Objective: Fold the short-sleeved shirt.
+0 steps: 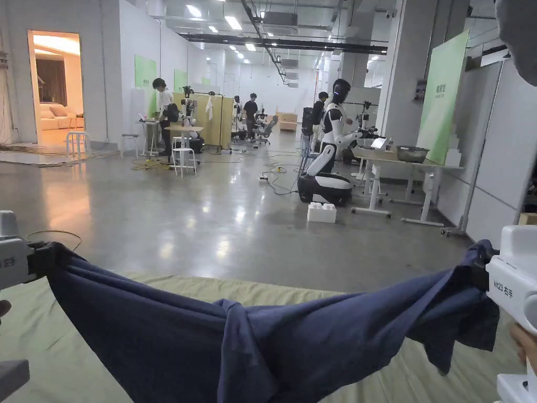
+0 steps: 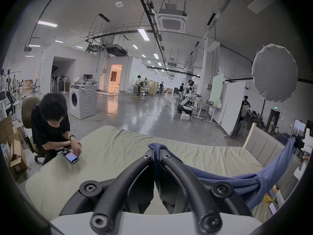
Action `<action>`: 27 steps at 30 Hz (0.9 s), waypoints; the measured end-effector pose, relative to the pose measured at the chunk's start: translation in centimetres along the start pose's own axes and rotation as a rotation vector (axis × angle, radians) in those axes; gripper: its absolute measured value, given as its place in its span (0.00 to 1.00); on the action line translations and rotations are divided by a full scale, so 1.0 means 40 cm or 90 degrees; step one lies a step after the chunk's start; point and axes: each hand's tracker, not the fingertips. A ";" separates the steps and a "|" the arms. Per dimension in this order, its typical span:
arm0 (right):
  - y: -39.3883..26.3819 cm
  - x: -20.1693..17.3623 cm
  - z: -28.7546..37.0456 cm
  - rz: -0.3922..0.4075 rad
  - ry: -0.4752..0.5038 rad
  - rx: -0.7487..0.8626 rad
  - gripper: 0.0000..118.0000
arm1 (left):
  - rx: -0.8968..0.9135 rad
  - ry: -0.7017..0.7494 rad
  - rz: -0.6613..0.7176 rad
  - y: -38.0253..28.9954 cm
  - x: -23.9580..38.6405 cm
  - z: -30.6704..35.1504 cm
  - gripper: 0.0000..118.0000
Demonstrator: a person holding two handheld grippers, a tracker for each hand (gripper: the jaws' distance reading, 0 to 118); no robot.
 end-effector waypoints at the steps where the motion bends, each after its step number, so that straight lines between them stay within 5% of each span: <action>1: 0.001 -0.001 -0.010 0.004 -0.001 0.002 0.05 | -0.001 0.001 0.001 0.002 -0.004 -0.011 0.04; 14: 0.000 -0.023 -0.126 0.013 -0.001 -0.008 0.05 | 0.002 0.021 -0.037 0.053 0.022 -0.094 0.04; 27: -0.477 -0.068 0.001 0.042 0.065 -0.172 0.05 | -0.153 0.007 -0.029 -0.429 -0.065 -0.008 0.04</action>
